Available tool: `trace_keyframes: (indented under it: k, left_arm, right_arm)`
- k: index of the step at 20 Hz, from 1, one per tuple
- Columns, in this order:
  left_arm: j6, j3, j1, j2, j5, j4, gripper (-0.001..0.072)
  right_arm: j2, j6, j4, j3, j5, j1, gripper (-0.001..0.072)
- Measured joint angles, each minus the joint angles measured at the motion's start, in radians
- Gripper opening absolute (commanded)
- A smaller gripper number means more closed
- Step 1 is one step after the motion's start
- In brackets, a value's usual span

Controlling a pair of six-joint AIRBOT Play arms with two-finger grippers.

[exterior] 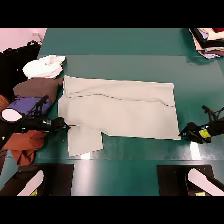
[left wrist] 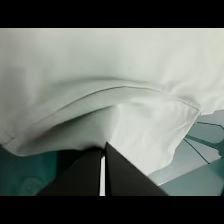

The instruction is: Fold the shirts.

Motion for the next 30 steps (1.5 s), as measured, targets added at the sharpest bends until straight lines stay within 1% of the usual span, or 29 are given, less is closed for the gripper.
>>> trace_keyframes:
  k: [1, 2, 3, 4, 5, 6, 7, 11, 14, 17, 19, 21, 24, 26, 30]
  left_arm:
    - [0.000, 0.004, 0.000, 0.000, -0.003, 0.000, 0.0023]
    - [0.001, 0.008, 0.000, 0.000, -0.005, -0.002, 0.0022]
    - [0.001, 0.010, 0.000, 0.000, -0.006, -0.002, 0.0023]
    - [0.002, 0.013, 0.000, 0.000, -0.009, -0.002, 0.0022]
    - [0.002, 0.018, 0.000, 0.000, -0.013, -0.002, 0.0022]
    - [0.002, 0.026, 0.000, 0.000, -0.014, -0.001, 0.0021]
    - [0.002, 0.041, 0.000, 0.000, -0.023, 0.000, 0.0021]
    - [-0.003, 0.115, 0.000, 0.036, -0.101, 0.012, 0.0020]
    - [-0.044, 0.145, 0.000, 0.130, -0.159, 0.021, 0.0021]
    - [-0.093, 0.161, 0.000, 0.229, -0.274, 0.014, 0.0021]
    - [-0.109, 0.180, 0.000, 0.261, -0.318, 0.006, 0.0021]
    - [-0.118, 0.197, 0.000, 0.266, -0.303, 0.003, 0.0021]
    - [-0.115, 0.211, 0.000, 0.217, -0.206, -0.002, 0.0021]
    - [-0.089, 0.215, 0.000, 0.150, -0.138, -0.014, 0.0022]
    - [-0.004, 0.255, 0.000, -0.050, -0.023, -0.079, 0.0022]
  right_arm:
    - [-0.009, -0.003, 0.016, -0.006, 0.000, 0.012, 0.0389]
    - [-0.019, -0.006, 0.030, -0.008, -0.005, 0.028, 0.0292]
    - [-0.026, -0.007, 0.031, -0.008, -0.016, 0.044, 0.0241]
    - [-0.032, -0.010, 0.032, -0.003, -0.024, 0.063, 0.0123]
    - [-0.034, -0.012, 0.031, 0.002, -0.040, 0.082, 0.0063]
    - [-0.030, -0.013, 0.027, 0.010, -0.046, 0.097, 0.0030]
    - [-0.018, -0.014, 0.026, 0.021, -0.039, 0.110, 0.0015]
    - [0.080, -0.016, -0.047, 0.082, 0.038, 0.128, 0.0015]
    - [0.188, -0.016, -0.117, 0.121, 0.130, 0.100, 0.0015]
    - [0.299, -0.016, -0.145, 0.142, 0.209, 0.070, 0.0014]
    - [0.346, -0.016, -0.155, 0.148, 0.231, 0.067, 0.0014]
    - [0.351, -0.016, -0.159, 0.154, 0.231, 0.091, 0.0014]
    - [0.269, -0.008, -0.159, 0.203, 0.194, 0.159, 0.0014]
    - [0.180, 0.007, -0.159, 0.266, 0.155, 0.197, 0.0014]
    - [-0.029, 0.030, -0.151, 0.443, 0.109, 0.235, 0.0015]
